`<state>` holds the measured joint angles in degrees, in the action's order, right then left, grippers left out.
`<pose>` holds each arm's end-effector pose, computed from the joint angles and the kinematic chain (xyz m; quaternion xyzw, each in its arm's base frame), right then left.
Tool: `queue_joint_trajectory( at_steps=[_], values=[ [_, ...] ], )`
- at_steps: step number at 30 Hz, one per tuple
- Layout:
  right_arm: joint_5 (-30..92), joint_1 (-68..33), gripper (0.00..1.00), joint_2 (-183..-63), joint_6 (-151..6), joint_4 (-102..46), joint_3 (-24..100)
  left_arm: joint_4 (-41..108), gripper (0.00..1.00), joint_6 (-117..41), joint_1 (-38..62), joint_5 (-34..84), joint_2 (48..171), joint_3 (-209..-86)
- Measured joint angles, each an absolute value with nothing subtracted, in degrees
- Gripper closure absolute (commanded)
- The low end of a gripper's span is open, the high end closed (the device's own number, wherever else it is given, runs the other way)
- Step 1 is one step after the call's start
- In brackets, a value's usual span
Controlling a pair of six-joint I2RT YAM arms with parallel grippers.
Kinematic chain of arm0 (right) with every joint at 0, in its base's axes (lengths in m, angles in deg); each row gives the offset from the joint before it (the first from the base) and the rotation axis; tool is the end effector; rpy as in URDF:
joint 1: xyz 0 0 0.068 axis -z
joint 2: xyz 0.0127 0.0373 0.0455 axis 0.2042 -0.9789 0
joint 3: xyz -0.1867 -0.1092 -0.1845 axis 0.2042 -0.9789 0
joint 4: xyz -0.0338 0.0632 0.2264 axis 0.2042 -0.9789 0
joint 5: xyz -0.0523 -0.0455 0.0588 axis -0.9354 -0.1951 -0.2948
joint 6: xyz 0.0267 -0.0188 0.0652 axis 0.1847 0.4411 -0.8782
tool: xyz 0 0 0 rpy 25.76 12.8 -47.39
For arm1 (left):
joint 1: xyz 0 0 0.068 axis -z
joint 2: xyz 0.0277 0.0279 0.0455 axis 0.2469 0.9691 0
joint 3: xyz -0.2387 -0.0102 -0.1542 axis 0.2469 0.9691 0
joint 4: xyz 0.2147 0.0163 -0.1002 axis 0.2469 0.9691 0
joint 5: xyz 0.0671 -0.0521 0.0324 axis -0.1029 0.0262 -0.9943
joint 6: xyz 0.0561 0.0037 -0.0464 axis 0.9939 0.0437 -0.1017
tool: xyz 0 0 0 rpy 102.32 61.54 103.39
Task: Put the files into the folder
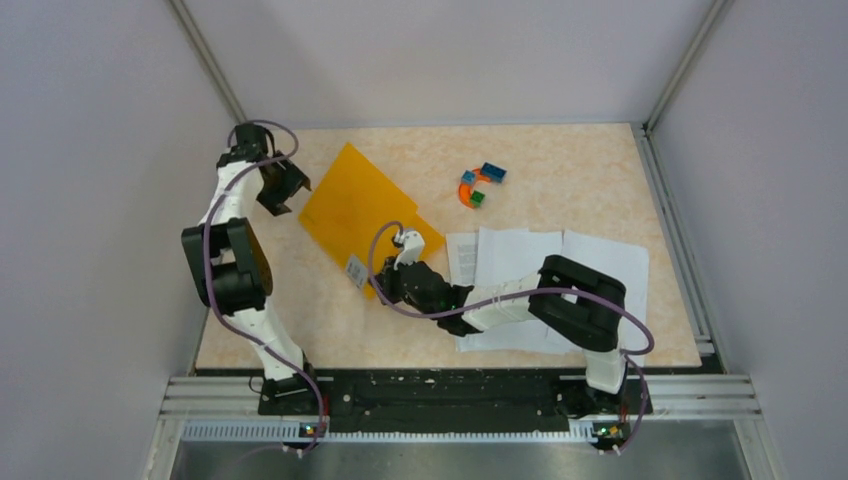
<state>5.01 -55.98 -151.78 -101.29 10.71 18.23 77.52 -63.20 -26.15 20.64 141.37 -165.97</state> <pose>0.1757 0.3800 0.1960 -0.1260 0.7827 0.3898 0.4686 0.3913 0.0778 0.2553 -0.3904 0.8805 -0.0904 0.2533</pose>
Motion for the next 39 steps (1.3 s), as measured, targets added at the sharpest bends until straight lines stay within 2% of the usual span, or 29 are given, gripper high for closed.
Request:
queue_joint_trajectory(
  at_steps=[11,22,27,30,32,33,34,35,36,37,39],
  values=[
    [-5.41,-61.91,1.00,-151.63,-75.96,7.25,22.86,82.20,0.19,-71.88,-23.55,15.09,118.86,-165.05],
    [-12.26,-66.50,1.00,-154.23,-57.80,9.62,25.24,86.86,0.19,-73.19,-16.25,14.52,116.22,-165.27],
    [-13.41,-67.57,1.00,-155.76,-54.17,10.38,25.33,87.03,0.26,-72.53,-15.94,14.11,114.86,-162.03],
    [-13.85,-67.61,1.00,-155.80,-53.10,10.73,25.33,87.23,0.42,-72.23,-15.75,13.17,112.76,-157.53],
    [-14.16,-67.61,0.99,-155.80,-52.48,10.29,25.33,87.69,0.58,-71.94,-15.72,12.36,111.58,-155.59],
    [-14.31,-67.66,0.86,-155.98,-52.11,10.07,25.33,87.97,0.65,-71.70,-15.72,11.88,110.99,-155.17],
    [-14.40,-67.68,0.66,-156.04,-51.72,10.14,25.33,88.23,0.76,-71.55,-15.75,11.24,110.55,-155.00],
    [-14.55,-67.72,0.50,-156.04,-51.61,10.25,25.33,88.58,0.87,-71.37,-15.75,10.76,110.29,-154.97],
    [-14.72,-67.76,0.38,-156.04,-51.54,10.42,25.35,88.89,0.97,-71.04,-15.75,10.00,110.18,-154.97],
    [-14.79,-67.81,0.29,-156.02,-51.13,10.38,25.37,89.15,1.00,-70.17,-15.72,9.65,110.10,-154.97],
    [-14.31,-67.90,0.20,-155.63,-51.37,9.22,25.39,89.55,1.00,-69.25,-15.68,8.90,110.12,-155.06]
  ],
)
